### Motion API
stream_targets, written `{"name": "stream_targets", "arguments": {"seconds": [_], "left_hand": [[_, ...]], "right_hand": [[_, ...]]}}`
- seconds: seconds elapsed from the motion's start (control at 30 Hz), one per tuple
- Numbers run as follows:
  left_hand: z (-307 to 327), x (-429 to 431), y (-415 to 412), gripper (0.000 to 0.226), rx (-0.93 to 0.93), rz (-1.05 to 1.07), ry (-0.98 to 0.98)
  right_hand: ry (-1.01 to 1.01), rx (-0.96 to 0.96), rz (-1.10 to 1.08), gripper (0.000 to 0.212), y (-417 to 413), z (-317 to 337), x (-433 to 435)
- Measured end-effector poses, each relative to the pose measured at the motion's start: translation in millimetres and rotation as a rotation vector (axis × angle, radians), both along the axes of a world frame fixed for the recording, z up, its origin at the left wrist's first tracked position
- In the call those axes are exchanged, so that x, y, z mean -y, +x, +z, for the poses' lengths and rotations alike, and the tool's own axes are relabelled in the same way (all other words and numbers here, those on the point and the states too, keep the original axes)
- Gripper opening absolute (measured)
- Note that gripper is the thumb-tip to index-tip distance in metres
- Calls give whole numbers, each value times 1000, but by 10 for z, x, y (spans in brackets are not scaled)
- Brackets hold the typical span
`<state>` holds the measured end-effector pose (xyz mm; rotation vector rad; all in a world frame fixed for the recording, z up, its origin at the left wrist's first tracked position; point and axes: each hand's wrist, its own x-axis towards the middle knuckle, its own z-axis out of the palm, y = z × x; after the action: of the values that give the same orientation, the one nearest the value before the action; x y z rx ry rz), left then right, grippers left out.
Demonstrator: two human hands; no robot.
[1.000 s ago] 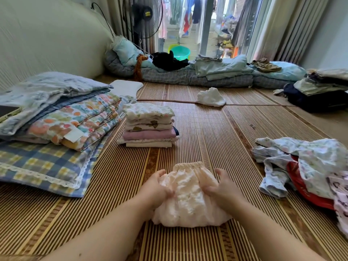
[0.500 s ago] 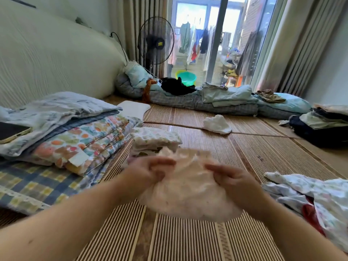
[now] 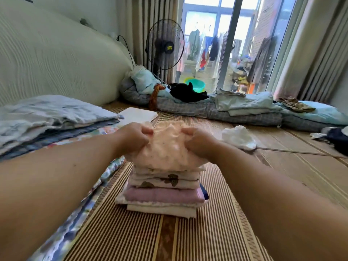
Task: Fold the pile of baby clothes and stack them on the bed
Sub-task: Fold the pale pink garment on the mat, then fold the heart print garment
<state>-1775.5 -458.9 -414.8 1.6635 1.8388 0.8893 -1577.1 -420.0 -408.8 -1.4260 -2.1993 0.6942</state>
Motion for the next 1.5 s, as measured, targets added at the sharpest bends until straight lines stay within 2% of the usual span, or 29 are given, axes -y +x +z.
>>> {"name": "stream_targets", "arguments": {"seconds": [0.07, 0.13, 0.17, 0.23, 0.3, 0.5, 0.67, 0.87, 1.07, 1.37, 1.5], "left_hand": [[-215, -56, -48, 41, 48, -92, -91], [-379, -93, -101, 67, 88, -220, -156], [-462, -111, -129, 87, 43, -262, -167], [-612, -103, -159, 114, -208, -221, -157], [-757, -44, -143, 122, -393, -161, -172], [-637, 176, 20, 108, -397, -2, -180], [-266, 428, 290, 101, -500, 28, -147], [-122, 1065, 1354, 92, -521, -252, -19], [-424, 1949, 2808, 87, -618, -679, 32], [-927, 2221, 4083, 82, -565, -737, -57], [-1027, 1994, 4560, 77, -566, -765, 23]], "right_hand": [[-124, 41, 37, 42, -30, -184, -134], [-235, 51, 28, 51, 17, -317, -195], [-265, 79, 24, 62, 60, -389, -217], [-276, 179, 39, 81, 139, -529, -241], [-269, 251, 44, 92, 175, -637, -204], [-129, 248, -33, 89, 260, -527, 50], [-3, 214, -78, 90, 474, -286, 475], [137, 300, -202, 85, 1302, -212, 1648], [47, 290, -418, 78, 2498, -553, 2731], [-83, 238, -683, 67, 3817, -827, 2913], [-115, 313, -848, 61, 4195, -974, 2883]]}}
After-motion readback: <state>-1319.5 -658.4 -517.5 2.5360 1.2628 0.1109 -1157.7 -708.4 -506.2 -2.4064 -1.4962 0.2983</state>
